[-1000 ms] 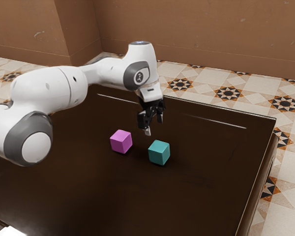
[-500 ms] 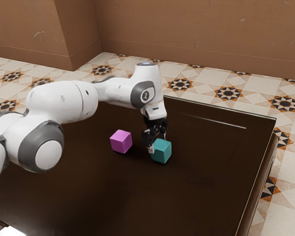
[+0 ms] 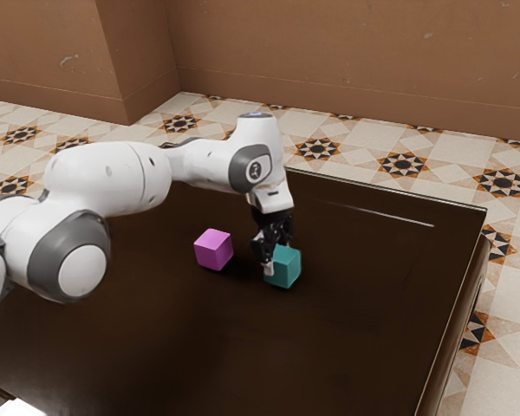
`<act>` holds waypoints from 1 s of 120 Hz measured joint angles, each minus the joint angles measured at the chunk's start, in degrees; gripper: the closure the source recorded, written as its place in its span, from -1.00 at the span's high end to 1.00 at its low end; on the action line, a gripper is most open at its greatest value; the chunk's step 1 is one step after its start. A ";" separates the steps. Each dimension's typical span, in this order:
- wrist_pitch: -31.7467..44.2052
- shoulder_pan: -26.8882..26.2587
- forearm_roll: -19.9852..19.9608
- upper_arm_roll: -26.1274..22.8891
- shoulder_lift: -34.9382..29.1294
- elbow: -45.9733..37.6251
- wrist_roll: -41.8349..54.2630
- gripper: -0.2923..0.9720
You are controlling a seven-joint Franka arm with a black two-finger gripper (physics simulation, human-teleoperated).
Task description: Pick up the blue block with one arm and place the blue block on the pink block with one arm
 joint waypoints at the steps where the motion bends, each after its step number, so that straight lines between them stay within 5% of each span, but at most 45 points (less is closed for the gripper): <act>1: 0.01 0.00 0.01 0.00 -0.18 -0.21 -0.02 -0.04; 12: 0.13 -0.02 0.10 0.00 -3.58 -3.60 -0.21 -0.04; 33: 0.96 1.80 1.63 0.08 -23.16 -20.34 -0.51 -0.01; 51: 1.01 5.53 2.23 0.09 -29.38 -24.22 0.47 0.01; 82: -0.48 9.65 2.38 0.10 -30.03 -24.92 5.24 0.01; 120: -1.50 12.13 2.24 0.30 -20.71 -15.34 11.75 0.01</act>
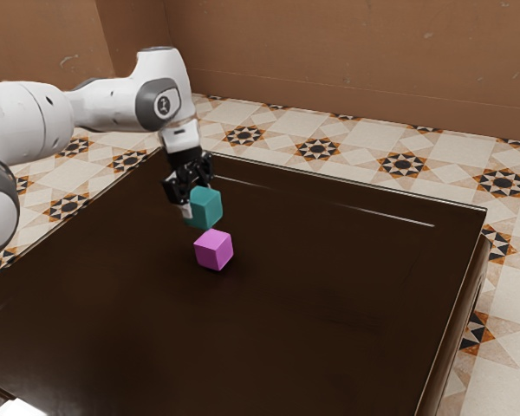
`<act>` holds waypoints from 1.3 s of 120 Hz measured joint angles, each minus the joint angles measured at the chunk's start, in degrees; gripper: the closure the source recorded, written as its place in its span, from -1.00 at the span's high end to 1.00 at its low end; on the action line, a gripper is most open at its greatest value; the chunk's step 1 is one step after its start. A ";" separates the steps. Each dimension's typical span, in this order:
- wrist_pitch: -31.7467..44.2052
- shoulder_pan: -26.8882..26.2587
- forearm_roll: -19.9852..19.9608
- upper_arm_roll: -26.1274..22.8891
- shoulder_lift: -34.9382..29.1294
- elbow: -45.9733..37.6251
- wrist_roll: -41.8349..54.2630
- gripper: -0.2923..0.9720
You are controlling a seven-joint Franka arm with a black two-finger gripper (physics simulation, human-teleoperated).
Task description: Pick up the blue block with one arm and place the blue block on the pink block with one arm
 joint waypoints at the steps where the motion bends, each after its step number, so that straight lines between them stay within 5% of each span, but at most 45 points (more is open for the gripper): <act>1: -0.01 0.02 -0.01 0.03 0.30 0.27 0.15 0.01; 72: -0.76 0.56 -2.18 0.66 9.18 7.53 7.09 0.02; 114: -1.38 0.89 -4.26 1.00 8.74 7.47 8.86 0.43; 124: -1.47 0.83 -4.48 0.89 4.47 5.34 9.14 0.46; 139: -5.18 0.49 -4.06 0.75 -13.30 0.24 8.53 0.50; 156: -18.62 -6.82 6.15 0.65 -24.16 4.77 -0.68 0.52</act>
